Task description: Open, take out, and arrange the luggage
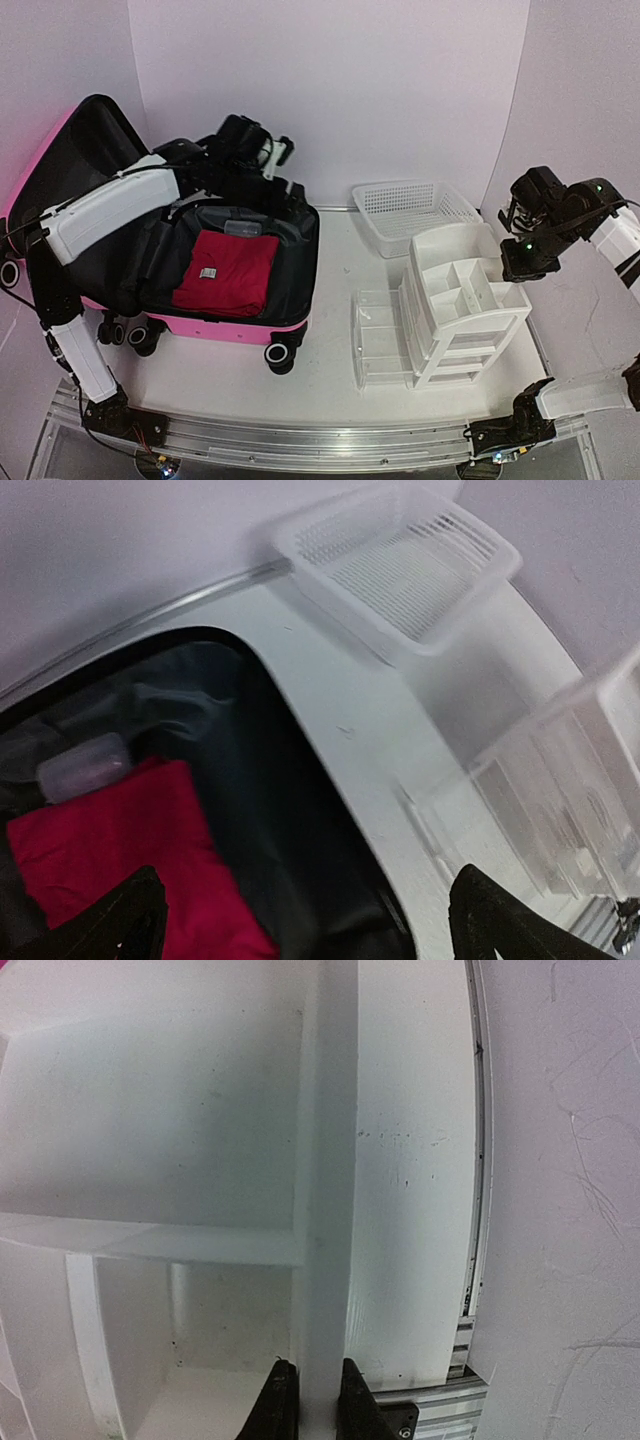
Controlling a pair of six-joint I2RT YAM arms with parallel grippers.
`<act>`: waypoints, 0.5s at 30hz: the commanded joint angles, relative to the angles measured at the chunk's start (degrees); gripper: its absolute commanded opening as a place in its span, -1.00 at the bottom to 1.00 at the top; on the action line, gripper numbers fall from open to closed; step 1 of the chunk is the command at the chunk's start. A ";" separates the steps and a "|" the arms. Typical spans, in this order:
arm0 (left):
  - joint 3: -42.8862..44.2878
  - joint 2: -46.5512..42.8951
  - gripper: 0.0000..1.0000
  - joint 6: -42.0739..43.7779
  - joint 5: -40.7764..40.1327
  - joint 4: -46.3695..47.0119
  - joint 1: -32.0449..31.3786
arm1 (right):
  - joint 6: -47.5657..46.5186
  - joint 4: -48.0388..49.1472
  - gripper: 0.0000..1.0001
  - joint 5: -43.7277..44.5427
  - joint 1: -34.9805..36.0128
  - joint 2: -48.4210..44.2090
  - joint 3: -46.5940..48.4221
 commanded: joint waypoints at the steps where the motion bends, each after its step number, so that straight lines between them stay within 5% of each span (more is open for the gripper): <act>1: -0.87 -0.77 0.98 4.29 3.48 -1.18 11.01 | -2.59 -0.68 -0.74 0.51 -0.02 -1.13 -0.88; 6: 4.10 5.25 0.95 10.54 9.94 -1.64 22.40 | -2.77 -0.40 -0.74 -0.12 0.00 -0.81 -0.56; 15: 12.22 18.43 0.79 48.14 12.88 0.11 27.68 | -3.18 -0.46 -0.73 -0.91 -0.02 -0.42 -0.12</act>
